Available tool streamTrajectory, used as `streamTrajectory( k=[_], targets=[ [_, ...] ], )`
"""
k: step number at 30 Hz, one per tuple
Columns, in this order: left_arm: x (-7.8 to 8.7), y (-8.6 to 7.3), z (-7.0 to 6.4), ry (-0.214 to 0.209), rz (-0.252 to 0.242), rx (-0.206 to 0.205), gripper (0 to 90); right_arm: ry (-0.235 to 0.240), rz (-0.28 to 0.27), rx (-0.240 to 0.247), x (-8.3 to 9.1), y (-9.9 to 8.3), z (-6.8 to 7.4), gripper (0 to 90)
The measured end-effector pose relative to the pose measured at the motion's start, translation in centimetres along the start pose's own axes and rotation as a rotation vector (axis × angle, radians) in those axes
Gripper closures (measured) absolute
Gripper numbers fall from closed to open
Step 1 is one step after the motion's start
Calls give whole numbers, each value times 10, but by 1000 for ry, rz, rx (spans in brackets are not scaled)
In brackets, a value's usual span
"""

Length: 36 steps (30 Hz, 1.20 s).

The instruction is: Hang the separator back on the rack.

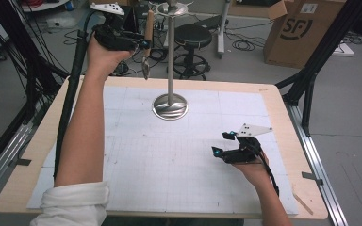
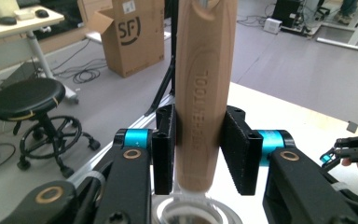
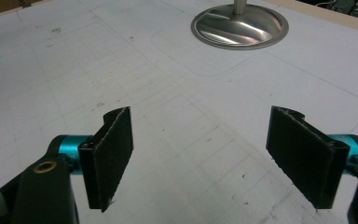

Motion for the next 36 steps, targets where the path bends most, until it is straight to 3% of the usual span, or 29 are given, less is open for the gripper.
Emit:
streamTrajectory(
  k=[4,12,16,20,26,31,36],
  targets=[
    [4,-4,1,1,34,-8,560,-3,-1,4,0,1,1,218],
    [18,-14,-3,-3,75,-27,476,-8,-2,9,1,1,1,218],
    [23,-19,-10,-22,128,-54,429,-10,2,9,1,1,2,218],
    [27,-21,-21,-47,152,-83,391,-10,1,10,1,1,3,218],
    [34,-22,-34,-79,130,-96,364,-13,1,15,3,2,4,218],
    [40,-33,-38,-79,148,-99,326,-13,0,16,3,2,4,218],
    [50,-41,-39,-89,127,-101,300,-14,3,22,2,2,4,218]
  ],
)
Point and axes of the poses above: each handheld gripper's, and its own axes: x roughly backward along the jaws, y roughly out of its top, z roughly to its left, the point moved 8 cm from there along -x, roughly forward along the jaws, and after that the axes turned 11 degrees about y, right-handed, at the moved point
